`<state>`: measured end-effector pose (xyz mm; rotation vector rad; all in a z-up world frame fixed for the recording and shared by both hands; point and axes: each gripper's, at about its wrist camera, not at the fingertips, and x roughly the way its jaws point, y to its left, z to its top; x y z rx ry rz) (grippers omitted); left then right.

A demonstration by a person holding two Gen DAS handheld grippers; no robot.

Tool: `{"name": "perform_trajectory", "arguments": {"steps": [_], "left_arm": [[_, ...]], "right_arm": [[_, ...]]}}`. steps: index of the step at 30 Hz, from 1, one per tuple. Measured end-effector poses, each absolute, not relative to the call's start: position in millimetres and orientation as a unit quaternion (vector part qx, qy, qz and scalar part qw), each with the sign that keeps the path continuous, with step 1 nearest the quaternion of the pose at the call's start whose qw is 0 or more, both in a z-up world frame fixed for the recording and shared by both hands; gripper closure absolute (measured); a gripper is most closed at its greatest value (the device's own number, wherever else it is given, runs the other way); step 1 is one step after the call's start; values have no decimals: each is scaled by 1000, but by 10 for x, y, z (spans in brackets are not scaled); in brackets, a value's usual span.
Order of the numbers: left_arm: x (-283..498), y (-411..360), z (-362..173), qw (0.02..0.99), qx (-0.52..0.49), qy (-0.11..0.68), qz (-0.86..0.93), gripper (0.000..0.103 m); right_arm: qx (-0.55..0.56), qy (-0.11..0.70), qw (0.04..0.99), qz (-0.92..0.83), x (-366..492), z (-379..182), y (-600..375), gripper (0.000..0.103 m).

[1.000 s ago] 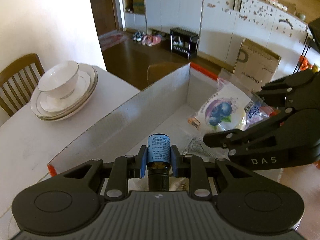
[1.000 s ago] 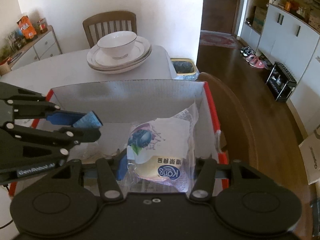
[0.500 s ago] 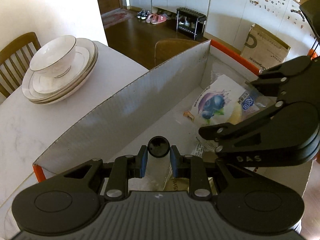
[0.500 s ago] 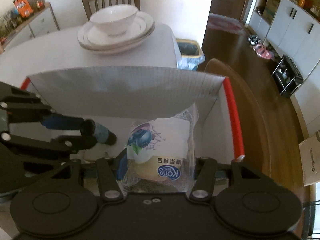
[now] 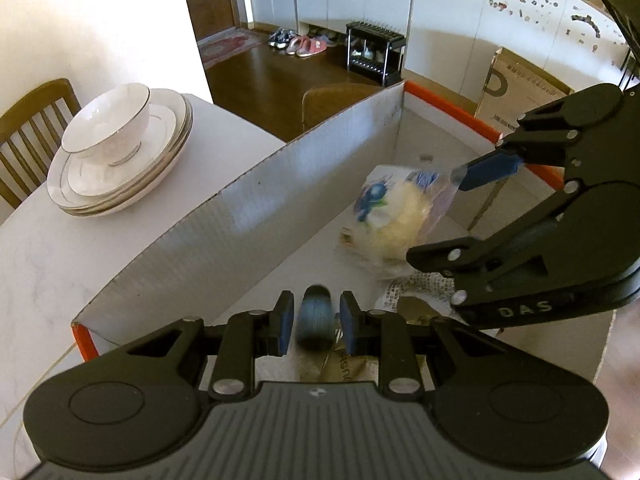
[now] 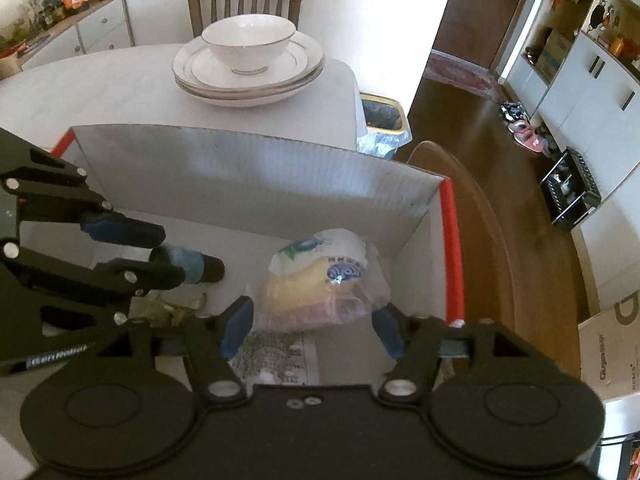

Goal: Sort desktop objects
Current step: 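Release the bottle into the box with the left tool while the right tool drops the bun bag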

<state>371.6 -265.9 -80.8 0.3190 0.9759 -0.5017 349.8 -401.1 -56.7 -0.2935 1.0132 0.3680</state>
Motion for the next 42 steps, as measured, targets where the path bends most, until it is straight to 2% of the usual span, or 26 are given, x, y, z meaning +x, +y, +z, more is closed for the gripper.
{"name": "perform_trajectory", "arguments": {"steps": [20,23,25,28,34,36,39,42], "left_arm": [[3237,-2328,-370,867,100,418,-250,79],[3116,-2275,-286,871,88,409,-258,68],[3015,-2228,-229,876,88,396,-259,42],[2849,-2149,-151,886,95,373,-260,40],[2610,-1923,-61,891,84,360,-264,40],[2537,-1821,-33,892,77,357,-265,36],[2425,-1666,-8,894,66,354,-268,34],[2315,-1499,5,894,58,352,-271,30]], "right_arm": [[-97,432,871,212,2895,-41,-4229,28],[-84,425,875,217,2784,31,-4234,26],[-75,422,877,218,2706,66,-4232,23],[-57,416,880,221,2577,91,-4221,16],[-51,399,887,227,2315,163,-4081,12],[-48,393,890,228,2241,194,-4025,11],[-40,384,894,226,2126,234,-3930,4],[-38,379,897,225,2016,265,-3798,3]]}}
